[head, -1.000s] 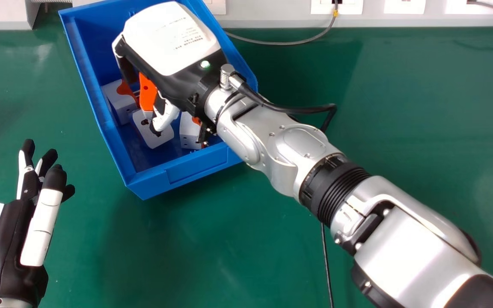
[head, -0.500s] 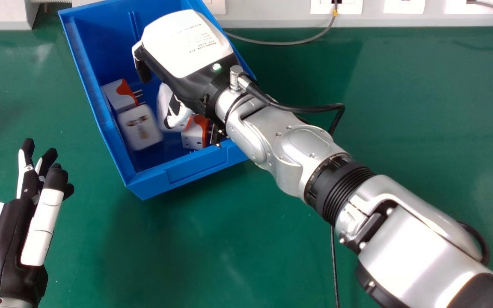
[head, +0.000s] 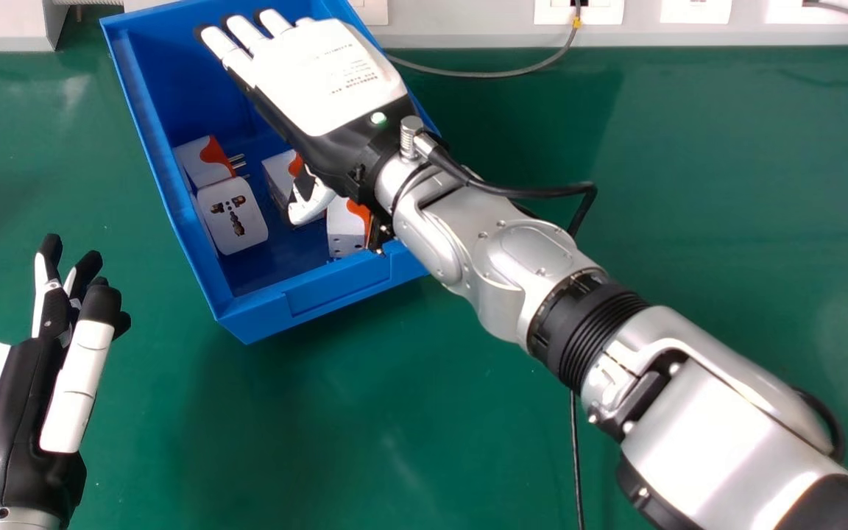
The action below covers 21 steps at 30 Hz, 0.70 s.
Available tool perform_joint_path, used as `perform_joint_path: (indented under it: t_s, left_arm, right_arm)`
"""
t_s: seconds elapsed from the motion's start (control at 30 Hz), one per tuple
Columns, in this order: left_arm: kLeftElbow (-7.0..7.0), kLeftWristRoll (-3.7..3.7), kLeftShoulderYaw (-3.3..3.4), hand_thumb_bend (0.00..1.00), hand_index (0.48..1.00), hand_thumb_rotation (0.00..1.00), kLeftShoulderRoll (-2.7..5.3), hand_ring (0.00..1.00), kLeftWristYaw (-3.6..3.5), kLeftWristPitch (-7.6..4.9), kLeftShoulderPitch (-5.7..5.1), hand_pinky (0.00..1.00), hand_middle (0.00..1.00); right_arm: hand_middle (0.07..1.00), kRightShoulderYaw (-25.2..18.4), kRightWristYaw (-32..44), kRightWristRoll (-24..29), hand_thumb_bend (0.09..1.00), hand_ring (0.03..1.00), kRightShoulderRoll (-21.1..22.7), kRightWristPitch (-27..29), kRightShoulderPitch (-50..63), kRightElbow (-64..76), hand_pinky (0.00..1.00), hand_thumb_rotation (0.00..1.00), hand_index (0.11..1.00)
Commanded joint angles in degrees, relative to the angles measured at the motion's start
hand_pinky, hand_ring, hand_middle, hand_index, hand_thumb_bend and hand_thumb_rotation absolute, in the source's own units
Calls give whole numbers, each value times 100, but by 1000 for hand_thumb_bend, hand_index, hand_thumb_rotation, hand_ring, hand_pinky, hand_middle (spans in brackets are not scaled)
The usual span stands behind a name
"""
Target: Pick all objects and put in blue box
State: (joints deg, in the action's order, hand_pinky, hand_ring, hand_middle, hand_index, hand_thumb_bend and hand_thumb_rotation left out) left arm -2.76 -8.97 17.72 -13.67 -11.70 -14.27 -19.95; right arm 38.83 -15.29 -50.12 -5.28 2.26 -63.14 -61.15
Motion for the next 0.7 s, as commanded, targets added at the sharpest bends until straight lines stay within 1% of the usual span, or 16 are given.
perform_joint_path:
  t_s: [0.0,0.07,0.2,0.27,0.37,0.47,0.53,0.63,0.67]
  left_arm:
    - [-27,10,31,851,1000,924,-28,983,5,-53,33,904,987]
    - [-16,21,37,851,1000,924,-44,983,1,-50,44,904,988]
    - [62,-9,61,849,1000,928,-72,985,-25,-58,83,907,989]
    - [68,3,65,848,1000,929,-85,985,-20,-53,94,908,989]
    - [52,0,69,847,1000,931,-95,986,-19,-29,102,910,990]
    - [89,-11,76,846,1000,932,-106,987,-33,-34,128,912,991]
    - [161,-21,91,846,1000,933,-118,988,-51,-55,154,913,991]
    - [281,-60,126,846,1000,934,-136,988,-93,-86,212,913,991]
    - [280,-66,130,846,1000,933,-133,988,-97,-77,224,914,991]
  right_arm:
    - [998,-94,-39,69,639,997,79,-91,55,413,979,203,997]
    - [998,-118,-51,79,637,998,142,-161,199,710,981,205,998]
    - [1000,-191,0,98,626,999,259,-308,505,1362,980,211,999]
    - [1000,-234,53,100,621,1000,327,-389,693,1761,979,212,1000]
    - [1000,-288,132,79,613,1000,432,-553,1069,2518,981,215,1000]
    - [1000,-355,279,28,605,1000,575,-733,1522,3413,987,222,1000]
    - [1000,-423,418,11,600,1000,679,-845,1874,4090,990,225,1000]
    - [1000,-527,572,-2,593,1000,768,-998,2419,5068,993,233,1000]
    - [1000,-564,597,-3,587,1000,793,-1035,2650,5438,995,237,1000]
